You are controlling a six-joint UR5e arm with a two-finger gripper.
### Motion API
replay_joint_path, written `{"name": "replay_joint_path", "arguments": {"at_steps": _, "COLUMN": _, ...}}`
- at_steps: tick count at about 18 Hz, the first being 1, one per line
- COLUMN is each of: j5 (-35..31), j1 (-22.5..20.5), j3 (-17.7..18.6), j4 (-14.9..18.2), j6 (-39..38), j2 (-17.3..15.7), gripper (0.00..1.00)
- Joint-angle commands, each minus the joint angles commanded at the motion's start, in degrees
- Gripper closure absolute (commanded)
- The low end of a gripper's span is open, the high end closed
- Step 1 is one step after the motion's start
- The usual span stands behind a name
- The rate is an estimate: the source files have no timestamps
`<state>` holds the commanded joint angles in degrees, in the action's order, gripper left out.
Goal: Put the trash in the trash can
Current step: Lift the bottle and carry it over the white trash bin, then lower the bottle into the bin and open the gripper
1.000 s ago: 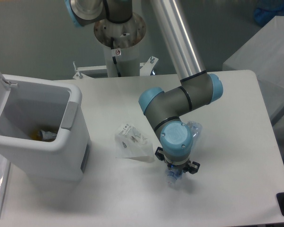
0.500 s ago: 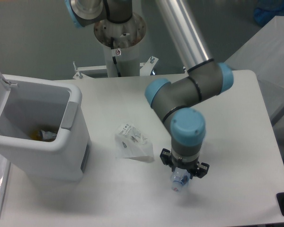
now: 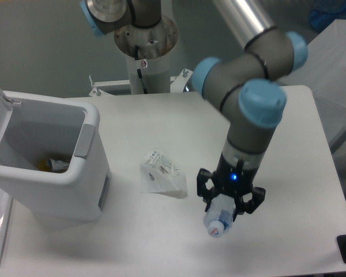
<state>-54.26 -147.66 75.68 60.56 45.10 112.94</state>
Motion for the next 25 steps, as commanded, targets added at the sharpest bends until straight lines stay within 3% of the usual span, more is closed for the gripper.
{"name": "replay_joint_path", "arguments": {"at_steps": 5, "j5": 14.94, "j1": -0.26, "j3": -4.83, "j4": 0.00, "j6": -5.45, "j2": -0.79, "gripper": 0.38}}
{"name": "replay_joint_path", "arguments": {"at_steps": 8, "j5": 23.12, "j1": -0.09, "j3": -5.19, "j4": 0.00, "j6": -5.81, "j2": -2.55, "gripper": 0.38}}
{"name": "replay_joint_path", "arguments": {"at_steps": 12, "j5": 28.76, "j1": 1.05, "j3": -5.81, "j4": 0.00, "j6": -6.16, "j2": -4.57, "gripper": 0.38}}
{"name": "replay_joint_path", "arguments": {"at_steps": 18, "j5": 30.44, "j1": 6.67, "j3": -3.53, "j4": 0.00, "j6": -8.09, "j2": -9.93, "gripper": 0.37}}
{"name": "replay_joint_path", "arguments": {"at_steps": 25, "j5": 30.35, "j1": 13.61, "j3": 4.11, "j4": -0.35, "j6": -7.48, "j2": -13.89, "gripper": 0.37}}
